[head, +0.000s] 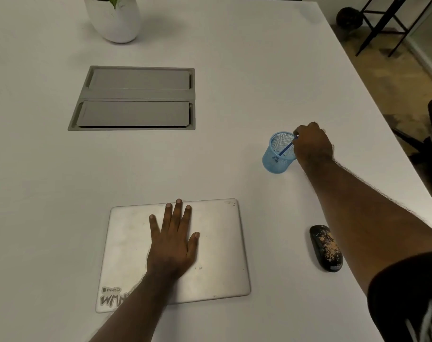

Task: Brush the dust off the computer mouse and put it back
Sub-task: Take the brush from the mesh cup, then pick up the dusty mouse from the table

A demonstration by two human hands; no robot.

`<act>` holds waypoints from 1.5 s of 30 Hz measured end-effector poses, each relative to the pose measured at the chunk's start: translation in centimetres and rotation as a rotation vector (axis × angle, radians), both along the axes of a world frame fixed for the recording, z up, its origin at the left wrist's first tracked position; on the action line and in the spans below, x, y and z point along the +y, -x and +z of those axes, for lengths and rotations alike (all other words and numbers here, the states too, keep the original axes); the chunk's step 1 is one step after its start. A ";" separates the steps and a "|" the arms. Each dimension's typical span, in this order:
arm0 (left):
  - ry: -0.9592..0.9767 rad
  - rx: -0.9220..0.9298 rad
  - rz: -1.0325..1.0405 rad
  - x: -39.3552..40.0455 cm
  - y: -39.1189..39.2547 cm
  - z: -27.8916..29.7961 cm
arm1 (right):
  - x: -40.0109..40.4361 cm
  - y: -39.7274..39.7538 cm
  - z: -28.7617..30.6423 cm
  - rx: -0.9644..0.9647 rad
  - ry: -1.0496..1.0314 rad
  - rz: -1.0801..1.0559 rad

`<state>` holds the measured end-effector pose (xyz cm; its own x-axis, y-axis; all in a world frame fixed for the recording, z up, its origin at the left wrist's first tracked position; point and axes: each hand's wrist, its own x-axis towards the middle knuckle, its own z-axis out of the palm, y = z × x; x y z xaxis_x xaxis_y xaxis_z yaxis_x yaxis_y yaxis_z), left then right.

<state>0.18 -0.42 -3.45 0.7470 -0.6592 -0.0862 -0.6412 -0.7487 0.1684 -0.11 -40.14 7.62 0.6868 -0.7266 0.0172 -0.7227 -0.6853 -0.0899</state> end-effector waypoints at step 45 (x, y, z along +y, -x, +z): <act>0.511 1.318 0.501 -22.8 15.9 5.9 | 7.8 27.8 -4.1 -1.145 -1.361 -0.889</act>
